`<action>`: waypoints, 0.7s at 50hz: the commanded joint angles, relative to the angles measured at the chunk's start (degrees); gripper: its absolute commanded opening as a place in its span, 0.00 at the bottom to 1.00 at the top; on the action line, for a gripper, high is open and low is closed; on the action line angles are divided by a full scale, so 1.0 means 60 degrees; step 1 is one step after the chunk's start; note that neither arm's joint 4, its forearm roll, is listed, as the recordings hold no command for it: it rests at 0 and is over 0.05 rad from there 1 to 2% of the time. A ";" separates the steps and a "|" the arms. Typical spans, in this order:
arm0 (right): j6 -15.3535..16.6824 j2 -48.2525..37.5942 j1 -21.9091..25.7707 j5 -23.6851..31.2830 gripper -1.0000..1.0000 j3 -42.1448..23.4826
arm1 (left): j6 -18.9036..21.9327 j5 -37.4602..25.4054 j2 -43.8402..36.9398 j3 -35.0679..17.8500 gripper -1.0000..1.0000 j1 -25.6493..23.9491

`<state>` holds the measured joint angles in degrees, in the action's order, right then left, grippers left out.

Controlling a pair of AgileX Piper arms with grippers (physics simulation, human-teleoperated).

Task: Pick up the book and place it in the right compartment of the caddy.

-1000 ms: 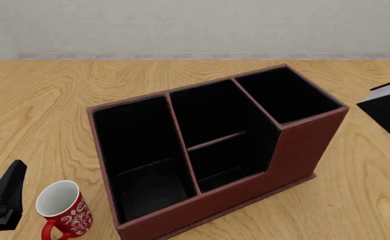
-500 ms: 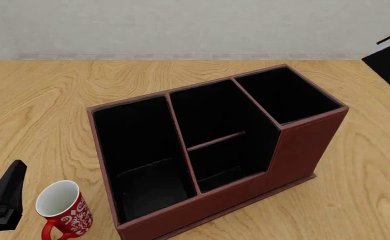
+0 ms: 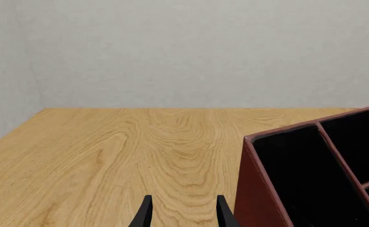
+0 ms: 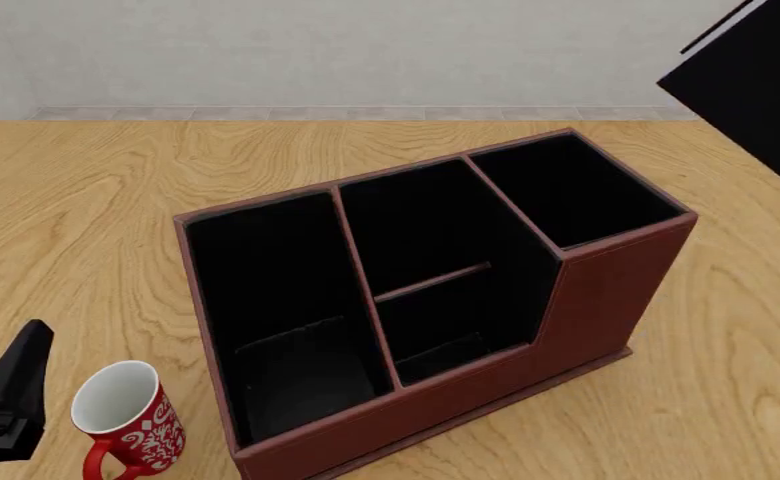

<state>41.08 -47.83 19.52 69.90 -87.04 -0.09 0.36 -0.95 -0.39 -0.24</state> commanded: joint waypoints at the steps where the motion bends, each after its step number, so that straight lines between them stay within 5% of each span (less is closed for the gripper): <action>1: -0.0185 -0.0746 0.0292 0.0000 0.00 -0.0564 | 0.0000 0.0001 -0.0002 0.0000 1.00 -0.0002; 35: -0.0430 -0.2789 0.0879 -0.0027 0.00 -0.1553 | -0.0008 0.0024 -0.0061 -0.0019 1.00 -0.0011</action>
<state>40.29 -62.09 23.80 69.90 -95.13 -0.15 0.56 -1.35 -0.49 -0.31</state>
